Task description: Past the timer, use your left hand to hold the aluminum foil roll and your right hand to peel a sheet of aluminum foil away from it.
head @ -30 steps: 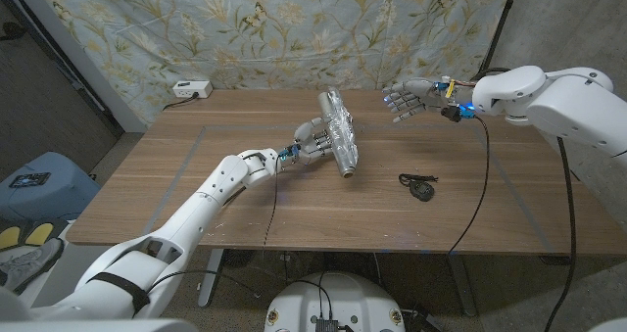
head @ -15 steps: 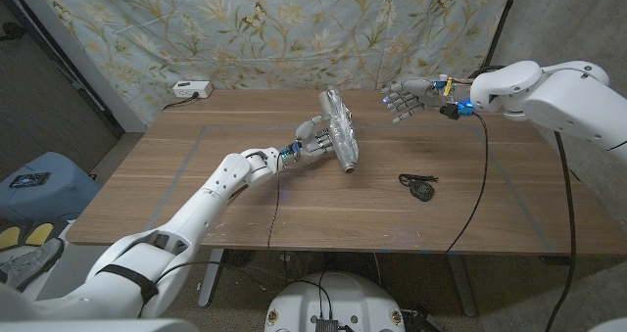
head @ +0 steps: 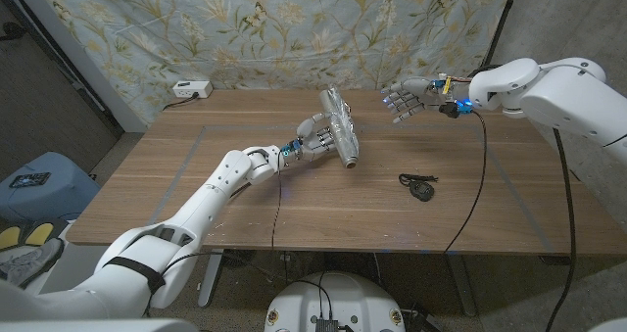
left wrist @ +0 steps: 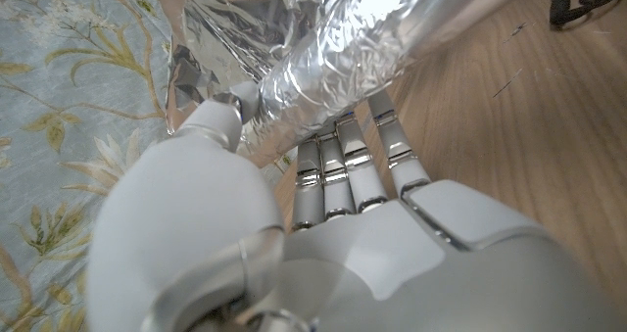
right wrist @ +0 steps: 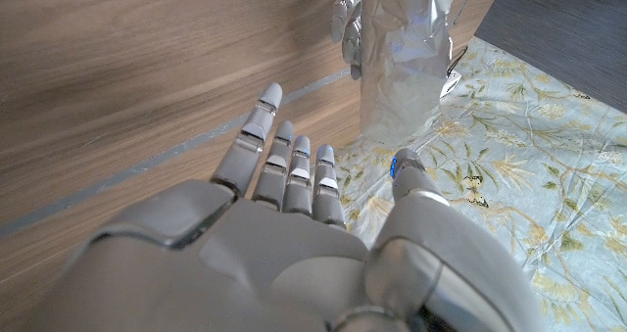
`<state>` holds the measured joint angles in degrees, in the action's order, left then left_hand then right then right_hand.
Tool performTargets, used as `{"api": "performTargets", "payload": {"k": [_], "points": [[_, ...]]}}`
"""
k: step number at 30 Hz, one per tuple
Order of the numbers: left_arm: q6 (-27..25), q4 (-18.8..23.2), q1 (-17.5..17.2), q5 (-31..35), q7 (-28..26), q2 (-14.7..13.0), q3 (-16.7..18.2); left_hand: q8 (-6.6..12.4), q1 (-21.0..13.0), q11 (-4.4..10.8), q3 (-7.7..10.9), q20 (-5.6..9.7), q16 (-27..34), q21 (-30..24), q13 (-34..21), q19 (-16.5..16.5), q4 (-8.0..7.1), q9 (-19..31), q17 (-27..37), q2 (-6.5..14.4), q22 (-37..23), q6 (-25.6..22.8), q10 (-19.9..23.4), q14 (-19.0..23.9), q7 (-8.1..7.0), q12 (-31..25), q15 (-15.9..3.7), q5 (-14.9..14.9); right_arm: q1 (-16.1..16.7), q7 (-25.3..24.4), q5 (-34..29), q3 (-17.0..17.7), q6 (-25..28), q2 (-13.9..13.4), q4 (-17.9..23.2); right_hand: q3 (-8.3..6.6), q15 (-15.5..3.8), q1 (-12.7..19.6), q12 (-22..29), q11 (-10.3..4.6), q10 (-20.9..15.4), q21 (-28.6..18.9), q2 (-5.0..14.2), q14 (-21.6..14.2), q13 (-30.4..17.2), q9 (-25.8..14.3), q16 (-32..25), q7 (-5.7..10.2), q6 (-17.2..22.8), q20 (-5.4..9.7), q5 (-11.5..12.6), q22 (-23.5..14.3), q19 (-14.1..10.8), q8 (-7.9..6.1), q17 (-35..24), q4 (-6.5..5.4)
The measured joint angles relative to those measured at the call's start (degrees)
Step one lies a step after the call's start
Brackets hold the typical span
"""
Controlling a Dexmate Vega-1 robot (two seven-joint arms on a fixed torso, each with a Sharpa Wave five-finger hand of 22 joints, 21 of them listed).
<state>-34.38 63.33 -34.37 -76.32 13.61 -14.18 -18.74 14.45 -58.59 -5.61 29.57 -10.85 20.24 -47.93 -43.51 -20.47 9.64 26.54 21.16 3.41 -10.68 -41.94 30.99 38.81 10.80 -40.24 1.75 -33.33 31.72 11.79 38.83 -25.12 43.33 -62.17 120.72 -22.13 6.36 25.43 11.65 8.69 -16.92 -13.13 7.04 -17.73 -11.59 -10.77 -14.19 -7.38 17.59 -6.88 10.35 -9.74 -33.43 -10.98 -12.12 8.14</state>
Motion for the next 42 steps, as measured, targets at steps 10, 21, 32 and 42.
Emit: {"api": "performTargets", "payload": {"k": [10, 21, 32, 42], "points": [[-1.6, -3.0, 1.0, -0.6, 1.4, 1.2, 0.7, 0.0, 0.0, 0.3, 0.0, 0.32, -0.3, 0.0, 1.3, 0.3, 0.0, 0.0, 0.3, 0.0, 0.0, 0.8, -0.3, -0.5, -0.8, 1.1, -0.02, 0.0, -0.8, 0.1, 0.0, -0.6, 1.5, 0.5, 0.0, 0.0, 0.0, 0.0, 0.0, -0.01, 0.0, 0.0, 0.0, 0.0, 0.0, 0.0, 0.0, 0.01, 0.0, -0.3, 0.0, 0.0, -0.3, 0.0, 0.0, 0.0], [-2.7, -5.2, 1.7, -0.7, 3.0, 2.2, 1.2, 0.0, 0.4, 0.92, -0.01, 0.0, -0.8, 0.0, 2.3, 0.6, -0.01, 0.0, 0.8, 0.4, 0.0, 1.6, -0.9, -1.1, -1.62, 2.6, 0.59, 0.0, -1.4, -0.1, 0.3, -1.0, 2.8, 0.7, 0.3, 0.0, -0.01, 0.3, 0.0, 0.19, 0.2, 0.0, 0.3, 0.0, 0.0, 0.0, 0.0, -0.3, -0.3, -0.5, 0.0, 0.0, -0.5, 0.0, -0.3, 0.0], [-3.4, -6.4, 1.9, -0.7, 3.9, 2.9, 1.8, -0.58, 0.4, 1.12, -0.34, -0.31, -0.7, 0.0, 2.7, 0.9, -0.34, 0.0, 1.3, 0.4, 0.0, 1.9, -1.1, -1.4, -1.93, 2.9, 0.9, 0.3, -2.1, 0.1, 0.3, -1.4, 3.4, 0.7, 0.5, 0.17, -0.01, 0.3, 0.0, 0.19, 0.2, 0.3, 0.3, 0.0, 0.0, 0.0, 0.0, -0.3, -0.3, -1.03, 0.0, 0.0, -1.0, 0.0, -0.3, -0.17], [-3.6, -7.3, 1.9, -0.7, 4.7, 3.7, 2.4, -1.41, 0.5, 1.22, -0.58, -0.82, -0.7, 0.0, 2.4, 1.4, -0.58, 0.4, 1.8, 0.3, 0.0, 2.3, -1.2, -1.9, -2.26, 3.1, 1.42, 0.8, -2.7, 0.9, 0.4, -1.9, 4.1, 0.6, 0.5, 0.17, 0.63, 0.5, 0.0, 0.76, 0.2, 0.3, 0.53, 0.0, 0.0, 0.0, 0.0, -0.29, -0.3, -1.21, 0.0, 0.0, -1.6, 0.0, -0.3, -0.17]]}}
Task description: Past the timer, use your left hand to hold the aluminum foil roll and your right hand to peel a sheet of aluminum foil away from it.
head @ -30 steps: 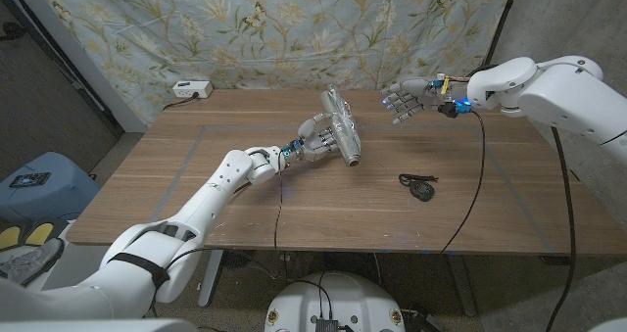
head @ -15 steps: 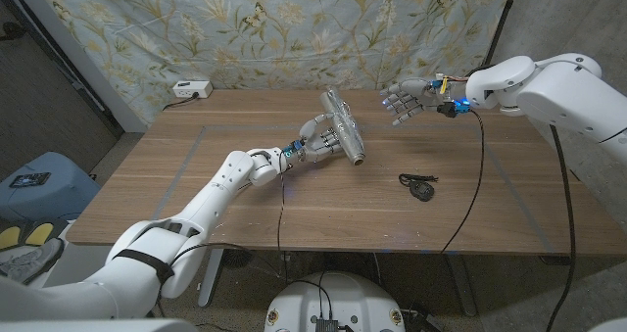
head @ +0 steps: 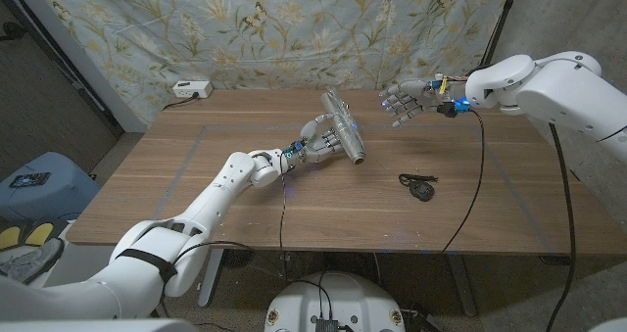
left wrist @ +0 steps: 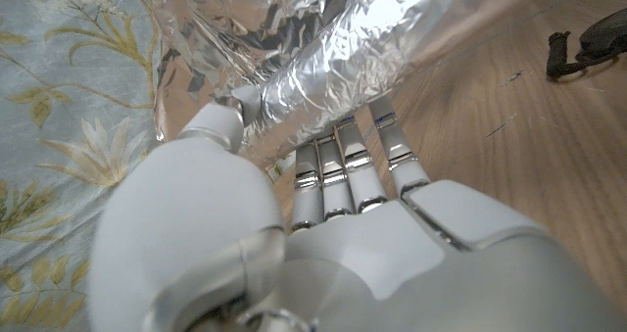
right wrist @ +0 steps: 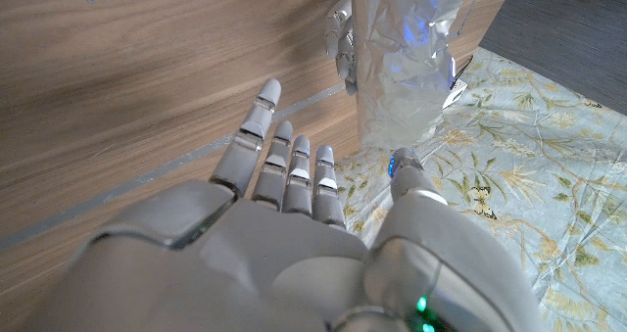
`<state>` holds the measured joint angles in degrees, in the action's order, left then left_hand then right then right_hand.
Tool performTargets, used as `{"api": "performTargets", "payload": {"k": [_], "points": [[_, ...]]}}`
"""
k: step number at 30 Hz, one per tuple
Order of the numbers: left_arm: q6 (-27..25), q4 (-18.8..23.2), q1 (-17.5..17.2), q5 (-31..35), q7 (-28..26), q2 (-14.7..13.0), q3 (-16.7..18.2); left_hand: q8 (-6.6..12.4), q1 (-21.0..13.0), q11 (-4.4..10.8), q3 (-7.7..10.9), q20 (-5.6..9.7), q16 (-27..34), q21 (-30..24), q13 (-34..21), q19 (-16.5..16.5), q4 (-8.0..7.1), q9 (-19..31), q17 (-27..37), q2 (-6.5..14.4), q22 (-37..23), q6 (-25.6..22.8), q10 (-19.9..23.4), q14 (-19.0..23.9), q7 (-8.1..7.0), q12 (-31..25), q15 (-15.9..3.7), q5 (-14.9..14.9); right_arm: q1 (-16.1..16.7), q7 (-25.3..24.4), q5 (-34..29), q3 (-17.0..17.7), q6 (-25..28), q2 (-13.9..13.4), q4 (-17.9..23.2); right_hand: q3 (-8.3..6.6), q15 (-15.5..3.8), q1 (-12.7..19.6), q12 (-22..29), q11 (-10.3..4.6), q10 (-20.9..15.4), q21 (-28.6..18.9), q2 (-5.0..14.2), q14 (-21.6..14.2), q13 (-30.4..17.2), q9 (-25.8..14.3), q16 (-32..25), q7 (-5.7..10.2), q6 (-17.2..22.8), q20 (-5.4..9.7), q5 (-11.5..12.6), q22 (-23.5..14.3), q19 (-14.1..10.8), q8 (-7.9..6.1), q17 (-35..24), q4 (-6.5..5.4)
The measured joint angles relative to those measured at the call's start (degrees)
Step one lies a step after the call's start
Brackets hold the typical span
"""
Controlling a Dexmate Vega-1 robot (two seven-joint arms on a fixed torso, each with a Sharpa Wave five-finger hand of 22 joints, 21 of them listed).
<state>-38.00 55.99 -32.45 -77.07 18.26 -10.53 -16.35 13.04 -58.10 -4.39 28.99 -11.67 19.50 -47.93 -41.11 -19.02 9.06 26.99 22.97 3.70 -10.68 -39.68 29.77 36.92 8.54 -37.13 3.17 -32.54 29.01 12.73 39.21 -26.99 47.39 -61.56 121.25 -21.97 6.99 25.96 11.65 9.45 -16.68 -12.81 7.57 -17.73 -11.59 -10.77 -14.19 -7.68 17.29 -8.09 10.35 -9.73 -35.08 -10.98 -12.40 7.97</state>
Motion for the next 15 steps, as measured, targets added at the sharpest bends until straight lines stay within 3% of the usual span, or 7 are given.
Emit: {"api": "performTargets", "payload": {"k": [15], "points": [[-0.5, 1.6, -1.0, 0.0, -0.4, -0.1, 0.3, -0.7, 0.3, -0.44, -0.24, -0.51, -0.4, 0.0, -0.3, 0.5, -0.24, 0.4, 0.0, -0.3, -0.1, 1.1, -1.3, -0.9, -0.47, 0.4, 0.31, 0.8, -1.3, 1.9, -0.4, -0.8, 1.1, -0.4, 0.6, 0.4, 1.04, 0.0, 0.0, 0.92, 0.4, 0.0, 0.0, 0.0, 0.0, 0.0, 0.0, -0.62, -0.6, -0.93, 0.0, 0.0, -0.5, 0.0, 0.0, 0.08]]}}
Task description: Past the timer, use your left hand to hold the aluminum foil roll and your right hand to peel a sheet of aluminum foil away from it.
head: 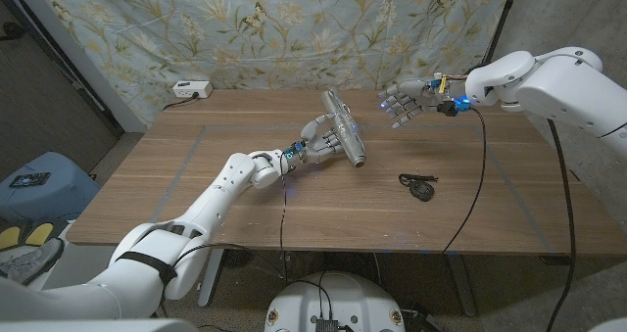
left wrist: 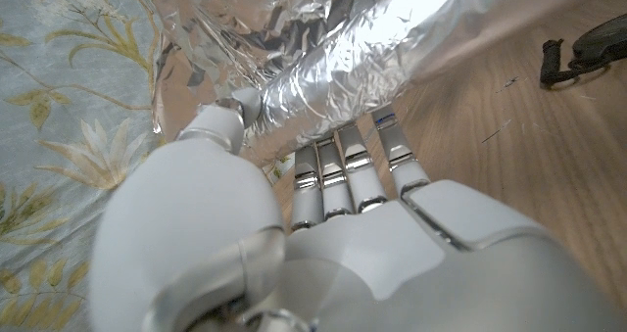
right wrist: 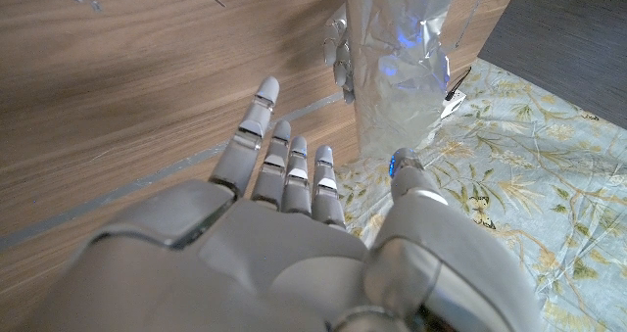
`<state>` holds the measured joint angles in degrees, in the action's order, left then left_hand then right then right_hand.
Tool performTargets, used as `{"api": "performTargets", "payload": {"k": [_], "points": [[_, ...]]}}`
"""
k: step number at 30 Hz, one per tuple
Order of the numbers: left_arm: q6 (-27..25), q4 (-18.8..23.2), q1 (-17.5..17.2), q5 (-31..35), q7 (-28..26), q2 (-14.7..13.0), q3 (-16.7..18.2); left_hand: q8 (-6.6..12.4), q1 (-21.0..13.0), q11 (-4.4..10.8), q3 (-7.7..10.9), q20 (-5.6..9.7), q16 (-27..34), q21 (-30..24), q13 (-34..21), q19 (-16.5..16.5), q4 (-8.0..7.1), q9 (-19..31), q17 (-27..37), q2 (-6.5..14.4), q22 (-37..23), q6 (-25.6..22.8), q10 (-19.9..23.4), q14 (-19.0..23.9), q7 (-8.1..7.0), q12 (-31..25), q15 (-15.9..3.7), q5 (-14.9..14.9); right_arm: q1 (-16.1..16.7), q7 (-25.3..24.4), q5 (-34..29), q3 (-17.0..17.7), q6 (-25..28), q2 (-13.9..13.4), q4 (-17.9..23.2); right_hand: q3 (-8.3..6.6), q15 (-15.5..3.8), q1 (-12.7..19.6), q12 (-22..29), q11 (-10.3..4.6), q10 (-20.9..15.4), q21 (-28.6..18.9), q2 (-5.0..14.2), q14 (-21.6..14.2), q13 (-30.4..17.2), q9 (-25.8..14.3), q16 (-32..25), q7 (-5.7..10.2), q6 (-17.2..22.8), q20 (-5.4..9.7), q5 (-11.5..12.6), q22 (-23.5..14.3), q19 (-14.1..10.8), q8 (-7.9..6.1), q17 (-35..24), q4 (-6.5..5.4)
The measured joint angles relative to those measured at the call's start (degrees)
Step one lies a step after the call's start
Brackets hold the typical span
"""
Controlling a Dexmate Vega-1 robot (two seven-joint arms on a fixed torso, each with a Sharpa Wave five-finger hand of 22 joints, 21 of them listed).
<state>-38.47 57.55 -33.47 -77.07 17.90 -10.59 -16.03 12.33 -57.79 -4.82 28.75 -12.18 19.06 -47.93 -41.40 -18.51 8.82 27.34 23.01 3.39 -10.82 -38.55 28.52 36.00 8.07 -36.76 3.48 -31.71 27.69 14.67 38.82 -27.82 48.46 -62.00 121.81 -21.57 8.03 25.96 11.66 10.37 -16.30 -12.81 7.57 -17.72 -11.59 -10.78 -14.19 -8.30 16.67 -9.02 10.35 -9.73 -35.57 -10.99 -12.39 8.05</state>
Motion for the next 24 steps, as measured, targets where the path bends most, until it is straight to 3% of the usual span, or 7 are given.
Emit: {"api": "performTargets", "payload": {"k": [9, 24], "points": [[-0.2, 2.7, -1.5, -0.3, -1.3, -0.4, 0.2, -0.26, 0.1, -0.1, 0.0, 0.31, 0.0, 0.0, 0.0, 0.3, 0.0, 0.0, 0.2, 0.1, 0.0, 0.2, -0.1, 0.0, 0.01, 0.1, 0.0, 0.2, -0.4, 0.9, 0.0, 0.0, 0.2, -0.5, 1.0, 0.0, 0.5, 0.0, 0.0, 0.98, -0.2, 0.0, 0.0, -0.1, 0.0, 0.0, 0.0, 0.0, 0.0, -0.32, 0.0, 0.0, -0.3, 0.0, 0.0, 0.0], [-0.5, 6.0, -4.1, -4.2, -6.0, -0.4, 1.1, -0.24, 0.1, -0.1, -0.09, 0.53, 0.0, 0.0, -0.2, 0.1, 0.1, -0.1, 0.5, 0.1, 0.0, 0.5, -0.1, 0.6, 0.11, 0.1, -0.11, 0.7, -0.2, 1.2, 0.2, 0.5, 0.1, -1.1, 3.0, 0.23, 1.01, 0.0, 0.0, 0.97, -0.2, 0.0, 0.02, 0.0, 0.0, 0.0, 0.0, 0.0, 0.0, -0.62, 0.0, 0.0, -0.6, 0.0, -0.3, -0.24]]}}
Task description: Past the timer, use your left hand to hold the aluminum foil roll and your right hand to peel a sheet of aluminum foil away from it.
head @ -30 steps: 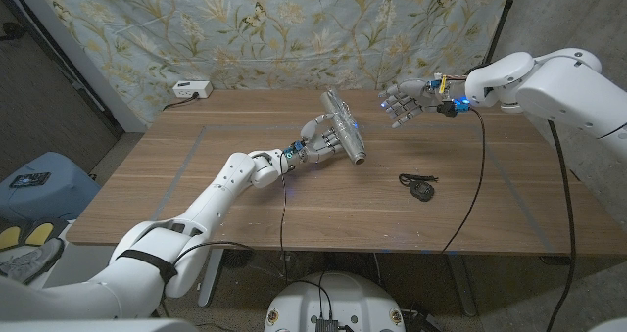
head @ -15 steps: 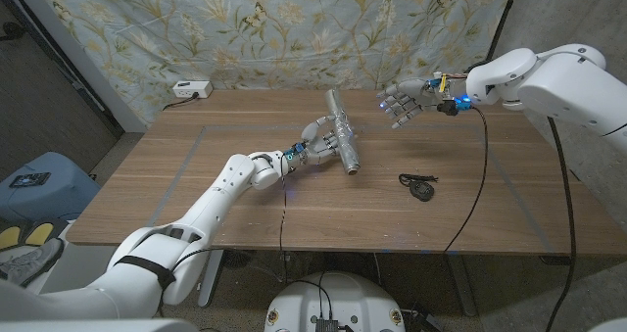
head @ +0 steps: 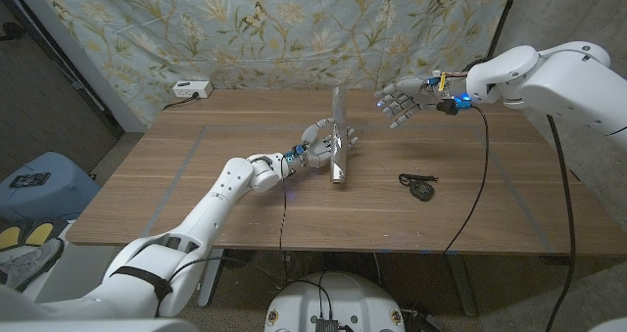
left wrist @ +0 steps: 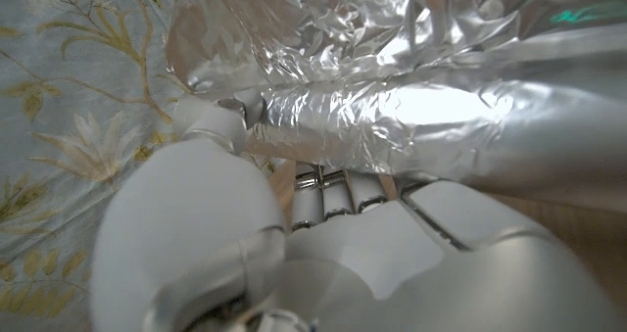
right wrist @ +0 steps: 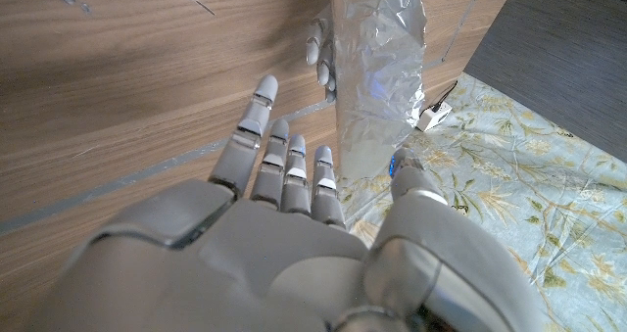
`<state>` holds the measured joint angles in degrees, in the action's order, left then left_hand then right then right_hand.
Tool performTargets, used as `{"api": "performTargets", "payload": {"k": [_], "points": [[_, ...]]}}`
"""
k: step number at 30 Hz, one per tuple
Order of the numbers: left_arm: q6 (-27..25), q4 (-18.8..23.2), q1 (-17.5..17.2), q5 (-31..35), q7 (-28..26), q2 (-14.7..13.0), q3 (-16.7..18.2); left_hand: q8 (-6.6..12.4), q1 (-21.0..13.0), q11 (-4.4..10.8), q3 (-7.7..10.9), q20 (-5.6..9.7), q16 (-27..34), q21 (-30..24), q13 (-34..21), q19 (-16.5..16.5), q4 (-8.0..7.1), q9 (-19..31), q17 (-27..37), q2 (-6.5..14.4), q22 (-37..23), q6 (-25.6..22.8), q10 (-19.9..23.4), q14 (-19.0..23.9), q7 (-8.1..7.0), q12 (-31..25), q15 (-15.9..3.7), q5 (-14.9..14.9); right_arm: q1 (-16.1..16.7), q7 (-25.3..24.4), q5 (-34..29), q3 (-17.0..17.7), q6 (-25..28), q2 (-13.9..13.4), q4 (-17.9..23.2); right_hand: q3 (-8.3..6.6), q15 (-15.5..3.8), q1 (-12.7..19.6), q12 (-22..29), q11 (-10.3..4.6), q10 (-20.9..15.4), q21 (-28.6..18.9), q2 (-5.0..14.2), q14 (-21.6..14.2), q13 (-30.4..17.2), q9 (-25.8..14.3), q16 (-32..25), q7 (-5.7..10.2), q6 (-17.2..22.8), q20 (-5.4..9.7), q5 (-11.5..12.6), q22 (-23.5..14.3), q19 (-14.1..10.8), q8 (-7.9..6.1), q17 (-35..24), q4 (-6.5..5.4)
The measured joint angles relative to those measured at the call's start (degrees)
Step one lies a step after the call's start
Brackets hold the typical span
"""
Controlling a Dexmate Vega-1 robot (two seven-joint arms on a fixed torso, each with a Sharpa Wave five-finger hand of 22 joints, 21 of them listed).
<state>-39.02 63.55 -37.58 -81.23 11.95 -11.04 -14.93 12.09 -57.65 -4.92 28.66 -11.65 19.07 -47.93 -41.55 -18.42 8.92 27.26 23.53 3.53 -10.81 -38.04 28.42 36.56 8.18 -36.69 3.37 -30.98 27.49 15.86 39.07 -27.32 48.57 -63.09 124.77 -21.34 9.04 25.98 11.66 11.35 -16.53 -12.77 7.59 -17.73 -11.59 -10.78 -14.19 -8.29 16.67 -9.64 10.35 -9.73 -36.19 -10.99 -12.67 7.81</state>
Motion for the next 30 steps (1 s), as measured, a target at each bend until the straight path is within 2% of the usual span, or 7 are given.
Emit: {"api": "performTargets", "payload": {"k": [6, 9, 13, 22, 30], "points": [[-0.2, -0.3, -0.5, -1.8, -0.3, 0.6, 0.6, 0.0, 0.0, 0.1, 0.0, 0.0, 0.0, 0.0, 0.0, 0.0, 0.0, 0.0, 0.0, 0.0, 0.0, 0.2, -0.9, 0.0, -0.02, 0.2, 0.0, 0.2, -0.7, 0.5, 0.0, -0.5, 0.4, 0.3, 0.0, 0.17, 0.0, 0.2, 0.0, 0.0, 0.0, 0.3, 0.21, 0.0, 0.0, 0.0, 0.0, 0.0, 0.0, -0.09, 0.0, 0.0, -0.1, 0.0, 0.0, 0.17], [-0.3, -1.0, -0.6, -2.8, -0.4, 0.9, 0.9, 0.0, 0.0, -0.59, -0.33, 0.0, 0.0, 0.0, 0.3, 0.0, -0.03, 0.1, 0.0, 0.0, 0.0, 1.1, -2.0, 0.0, -0.07, 0.9, 0.0, 0.5, -1.3, 0.8, -0.3, -1.1, 0.7, 0.7, -0.1, 0.25, 0.0, 0.2, 0.0, 0.0, 0.0, 0.3, 0.21, 0.0, 0.0, 0.0, 0.0, 0.0, 0.0, -0.3, 0.0, 0.0, -0.3, 0.0, 0.0, 0.25], [-0.4, -2.0, -0.6, -3.6, -0.1, 1.3, 1.2, -0.2, 0.0, -0.5, -0.48, -0.01, 0.0, 0.0, 0.9, 0.0, 0.0, 0.4, 0.2, 0.0, 0.0, 1.7, -2.6, 0.0, 0.02, 1.3, 0.0, 0.7, -2.3, 1.4, -0.8, -1.9, 1.2, 1.2, -0.6, 0.24, 0.0, 0.2, 0.0, 0.0, 0.0, 0.3, 0.21, 0.0, 0.0, 0.0, 0.0, 0.0, 0.0, -0.3, 0.0, 0.0, -0.3, 0.0, 0.0, 0.25], [-0.8, -4.5, 0.6, -3.9, 1.5, 1.7, 1.2, -0.46, 0.0, -0.6, -0.47, -0.01, 0.0, 0.0, 1.5, 0.0, 0.0, 0.1, 0.3, 0.0, 0.0, 2.5, -3.3, -0.5, 0.2, 1.9, 0.0, 1.1, -3.8, 2.4, -1.6, -3.2, 1.9, 2.1, -1.2, 0.24, 0.0, 0.2, 0.0, 0.3, 0.3, 0.3, 0.21, 0.0, 0.0, 0.0, 0.0, 0.0, 0.0, -0.51, 0.0, 0.0, -0.5, 0.0, 0.0, 0.24], [-1.3, -6.1, 1.8, -3.2, 2.6, 1.9, 1.0, -0.47, 0.3, -1.42, -0.63, -0.22, -0.2, 0.3, 2.0, 0.2, -0.16, 0.1, 0.3, 0.3, 0.0, 3.4, -4.5, -0.8, 0.07, 2.8, 0.31, 1.3, -4.7, 2.7, -2.1, -3.7, 2.2, 2.6, -1.4, 0.53, 1.79, 0.2, 0.0, 1.22, 0.0, 0.3, 0.21, -0.7, 0.0, 0.0, 0.0, 0.13, -0.1, -1.55, 0.0, 0.0, -1.6, 0.0, 0.0, -0.05]]}}
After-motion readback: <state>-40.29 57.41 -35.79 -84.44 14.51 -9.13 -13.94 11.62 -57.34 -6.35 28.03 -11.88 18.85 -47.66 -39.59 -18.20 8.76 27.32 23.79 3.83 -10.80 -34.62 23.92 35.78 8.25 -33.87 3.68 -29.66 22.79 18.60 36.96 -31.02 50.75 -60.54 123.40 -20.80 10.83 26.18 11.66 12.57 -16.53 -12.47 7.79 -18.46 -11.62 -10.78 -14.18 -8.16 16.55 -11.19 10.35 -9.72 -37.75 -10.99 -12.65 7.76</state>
